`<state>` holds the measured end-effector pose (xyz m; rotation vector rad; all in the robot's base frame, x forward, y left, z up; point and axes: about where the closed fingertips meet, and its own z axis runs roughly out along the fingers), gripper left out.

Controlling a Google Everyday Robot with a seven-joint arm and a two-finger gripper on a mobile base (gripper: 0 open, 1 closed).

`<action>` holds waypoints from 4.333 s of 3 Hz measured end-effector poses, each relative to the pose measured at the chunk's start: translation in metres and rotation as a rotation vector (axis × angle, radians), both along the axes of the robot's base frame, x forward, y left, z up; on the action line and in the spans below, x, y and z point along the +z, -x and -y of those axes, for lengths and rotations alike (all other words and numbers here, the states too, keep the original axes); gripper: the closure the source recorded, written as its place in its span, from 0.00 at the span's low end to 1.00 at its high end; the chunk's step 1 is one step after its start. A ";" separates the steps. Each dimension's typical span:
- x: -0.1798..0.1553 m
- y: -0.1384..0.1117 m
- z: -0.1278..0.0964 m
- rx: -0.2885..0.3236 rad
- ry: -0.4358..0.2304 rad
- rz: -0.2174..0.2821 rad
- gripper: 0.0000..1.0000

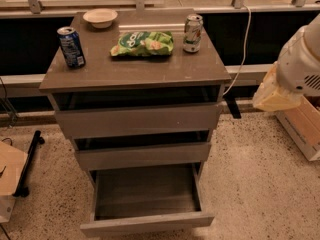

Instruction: Close bottom drawer

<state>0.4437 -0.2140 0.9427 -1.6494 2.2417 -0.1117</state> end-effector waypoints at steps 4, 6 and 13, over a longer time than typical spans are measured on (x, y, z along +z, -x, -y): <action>-0.104 -0.011 -0.021 -0.020 -0.112 -0.040 1.00; -0.186 -0.005 -0.041 -0.088 -0.169 -0.064 1.00; -0.384 -0.008 -0.061 -0.171 -0.364 -0.279 1.00</action>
Offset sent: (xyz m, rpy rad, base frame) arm 0.0212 0.0278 -0.1928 0.2386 0.0979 -0.0422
